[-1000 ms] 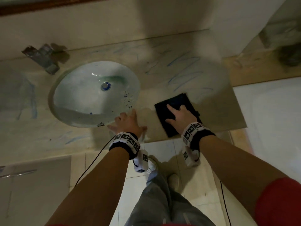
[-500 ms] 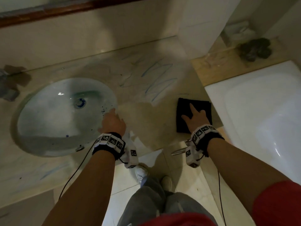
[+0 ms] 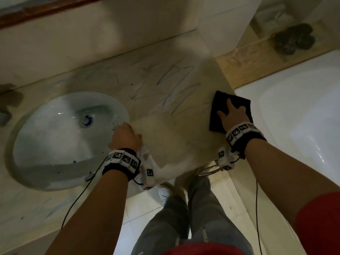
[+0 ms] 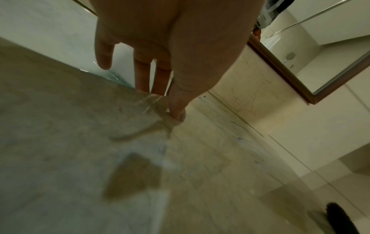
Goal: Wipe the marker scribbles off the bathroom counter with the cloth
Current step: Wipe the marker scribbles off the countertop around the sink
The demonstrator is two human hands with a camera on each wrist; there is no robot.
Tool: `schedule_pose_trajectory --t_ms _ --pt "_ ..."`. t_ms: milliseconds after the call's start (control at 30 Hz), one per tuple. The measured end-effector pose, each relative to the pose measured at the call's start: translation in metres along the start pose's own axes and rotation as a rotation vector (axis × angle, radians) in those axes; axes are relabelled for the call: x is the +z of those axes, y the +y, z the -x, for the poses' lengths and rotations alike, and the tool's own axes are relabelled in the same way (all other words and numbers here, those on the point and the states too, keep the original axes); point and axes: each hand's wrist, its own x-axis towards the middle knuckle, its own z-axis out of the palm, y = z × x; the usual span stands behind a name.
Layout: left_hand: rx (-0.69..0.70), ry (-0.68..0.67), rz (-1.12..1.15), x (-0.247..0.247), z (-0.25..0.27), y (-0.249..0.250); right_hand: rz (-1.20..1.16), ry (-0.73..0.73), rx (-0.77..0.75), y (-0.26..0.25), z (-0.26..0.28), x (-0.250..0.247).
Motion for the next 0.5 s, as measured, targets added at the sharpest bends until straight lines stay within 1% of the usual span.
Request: schedule_pose_trajectory --t_ms 67,133,167,267,333,367,433,500 --pt "0.011 0.001 -0.026 0.001 -0.001 0.001 0.040 -0.012 -0.003 -0.007 -0.003 -0.001" --pt "0.008 0.003 -0.034 0.001 -0.001 -0.001 0.079 -0.023 -0.047 -0.021 -0.001 0.005" --pt "0.010 0.006 -0.030 0.001 -0.001 -0.002 0.107 -0.020 -0.101 -0.032 0.003 0.010" --pt "-0.004 0.000 -0.021 0.000 0.000 -0.003 0.219 -0.023 -0.327 -0.071 0.033 0.039" --pt "-0.030 -0.006 -0.033 -0.002 0.002 -0.003 0.260 -0.026 -0.432 -0.092 0.055 0.056" --pt "-0.037 -0.006 -0.037 -0.003 0.003 -0.003 0.262 -0.030 -0.452 -0.096 0.061 0.059" --pt "-0.036 -0.016 -0.017 -0.005 0.003 -0.003 0.247 -0.037 -0.441 -0.086 0.056 0.055" --pt "-0.048 -0.031 0.014 -0.005 0.002 -0.003 0.188 -0.027 -0.338 -0.063 0.036 0.040"
